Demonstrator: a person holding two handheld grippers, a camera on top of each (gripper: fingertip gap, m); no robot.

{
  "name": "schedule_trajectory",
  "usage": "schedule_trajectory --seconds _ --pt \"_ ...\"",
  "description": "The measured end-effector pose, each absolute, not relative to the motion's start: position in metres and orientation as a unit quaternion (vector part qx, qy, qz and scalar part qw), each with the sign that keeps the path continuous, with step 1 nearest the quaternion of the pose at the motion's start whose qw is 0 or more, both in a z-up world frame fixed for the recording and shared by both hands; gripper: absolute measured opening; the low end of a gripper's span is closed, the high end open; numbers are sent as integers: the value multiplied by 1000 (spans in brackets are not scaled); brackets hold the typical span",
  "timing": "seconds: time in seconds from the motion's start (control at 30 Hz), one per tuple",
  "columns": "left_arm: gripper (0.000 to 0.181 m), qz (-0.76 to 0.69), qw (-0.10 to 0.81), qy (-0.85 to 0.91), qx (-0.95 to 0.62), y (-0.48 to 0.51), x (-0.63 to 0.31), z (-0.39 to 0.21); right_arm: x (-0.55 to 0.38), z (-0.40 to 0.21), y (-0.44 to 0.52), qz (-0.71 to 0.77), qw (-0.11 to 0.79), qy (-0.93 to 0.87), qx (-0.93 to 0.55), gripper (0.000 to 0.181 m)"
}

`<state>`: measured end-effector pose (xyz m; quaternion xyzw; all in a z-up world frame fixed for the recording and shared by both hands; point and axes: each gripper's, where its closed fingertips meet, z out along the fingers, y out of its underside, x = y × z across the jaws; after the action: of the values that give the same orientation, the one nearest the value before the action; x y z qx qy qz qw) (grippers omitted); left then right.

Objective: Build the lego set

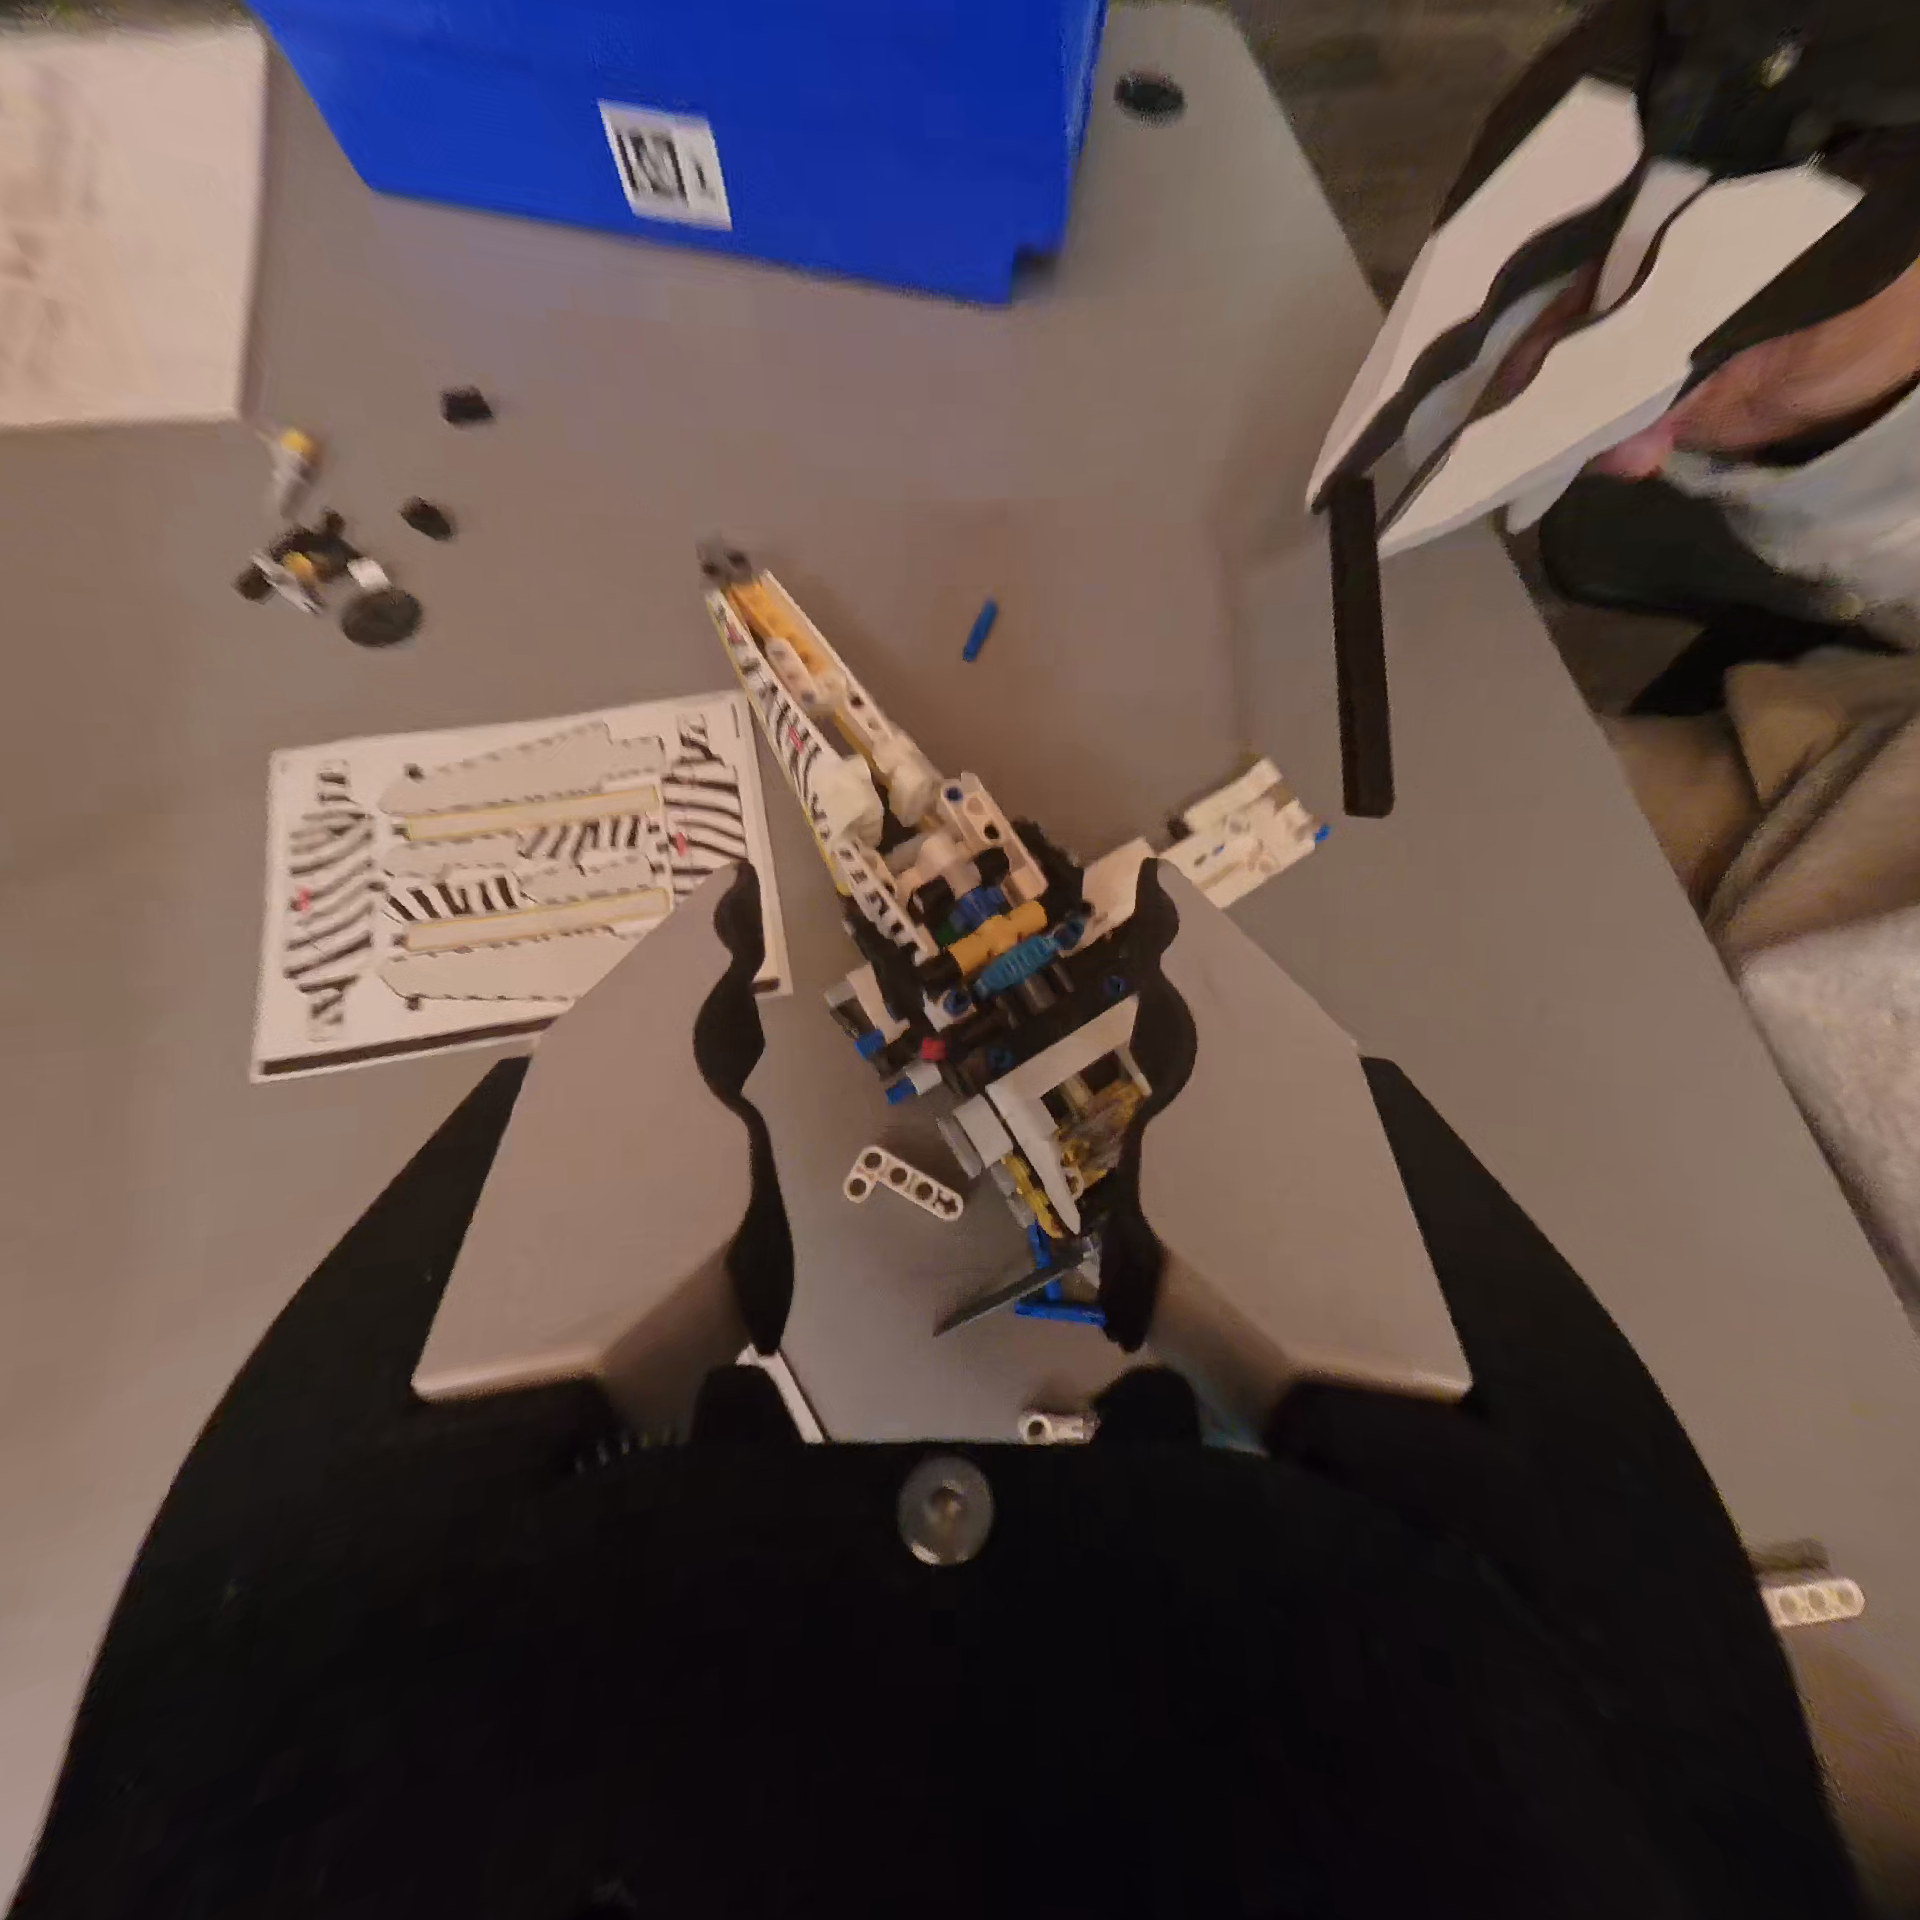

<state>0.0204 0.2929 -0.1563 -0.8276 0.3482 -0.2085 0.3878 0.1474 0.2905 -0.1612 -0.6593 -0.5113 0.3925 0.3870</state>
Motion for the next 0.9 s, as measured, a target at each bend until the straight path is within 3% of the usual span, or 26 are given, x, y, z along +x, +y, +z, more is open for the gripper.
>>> schedule_trajectory --seconds 0.17,0.33,0.43,0.5,0.57,0.73,0.9 --pt "73 -300 483 351 -744 276 61 -86 169 -138 297 440 435 -422 -663 8" --pt "70 -313 439 409 -736 259 107 -100 179 -103 291 500 466 -369 -630 8" --pt "45 -400 433 410 -696 243 131 -83 181 -92 283 512 475 -367 -614 8" --pt "20 -403 430 412 -695 240 135 -83 181 -85 276 520 480 -369 -602 7" --pt "9 -378 430 422 -703 241 134 -87 180 -80 271 525 483 -371 -594 8" --pt "8 -355 426 439 -707 235 127 -89 173 -86 265 504 469 -408 -600 9" --pt "8 -295 381 492 -725 223 126 -111 157 -97 253 369 496 -529 -581 56"
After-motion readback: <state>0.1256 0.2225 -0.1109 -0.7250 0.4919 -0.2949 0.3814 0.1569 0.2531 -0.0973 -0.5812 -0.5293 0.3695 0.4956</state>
